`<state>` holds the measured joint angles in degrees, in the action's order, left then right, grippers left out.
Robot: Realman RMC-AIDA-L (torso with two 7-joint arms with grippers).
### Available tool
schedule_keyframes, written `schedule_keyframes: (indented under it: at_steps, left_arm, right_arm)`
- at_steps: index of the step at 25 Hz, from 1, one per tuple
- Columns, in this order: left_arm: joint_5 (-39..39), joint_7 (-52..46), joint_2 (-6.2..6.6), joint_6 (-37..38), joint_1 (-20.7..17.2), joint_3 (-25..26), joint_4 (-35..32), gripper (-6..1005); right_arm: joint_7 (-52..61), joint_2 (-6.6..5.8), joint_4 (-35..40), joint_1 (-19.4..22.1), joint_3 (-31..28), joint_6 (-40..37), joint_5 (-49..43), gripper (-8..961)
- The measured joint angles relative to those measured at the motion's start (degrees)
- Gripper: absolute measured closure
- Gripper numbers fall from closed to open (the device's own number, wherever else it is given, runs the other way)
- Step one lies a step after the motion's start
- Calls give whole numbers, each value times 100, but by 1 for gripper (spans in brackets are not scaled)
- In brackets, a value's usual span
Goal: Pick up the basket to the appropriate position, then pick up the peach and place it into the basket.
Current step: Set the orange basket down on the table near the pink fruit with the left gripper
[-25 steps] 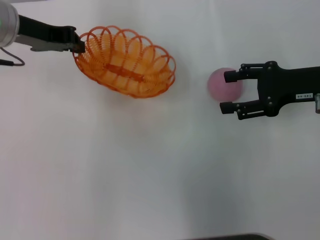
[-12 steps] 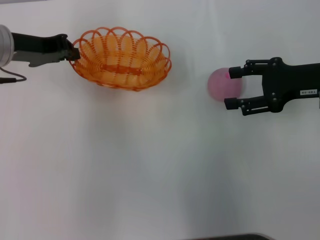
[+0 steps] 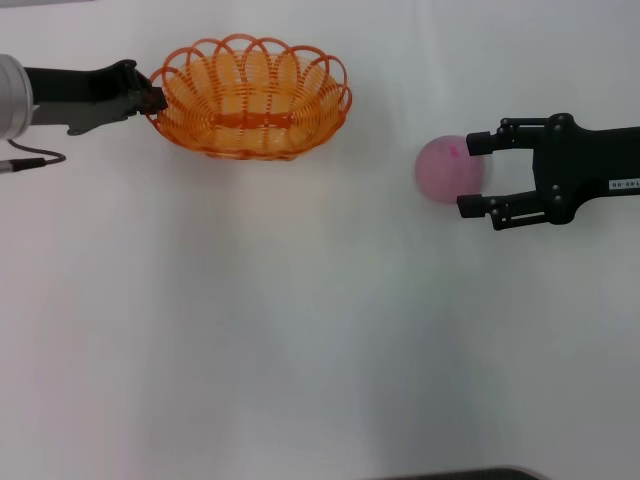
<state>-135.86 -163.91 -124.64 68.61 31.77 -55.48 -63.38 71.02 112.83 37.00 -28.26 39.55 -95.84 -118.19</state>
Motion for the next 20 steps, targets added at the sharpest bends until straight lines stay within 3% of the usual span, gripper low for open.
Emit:
schedule_keyframes:
  at_steps: [20]
  left_arm:
    - [367, -251, 1, -474, -406, -393, 77, 951]
  right_arm:
    - [-124, -7, 0, -54, 48, 123, -2, 112]
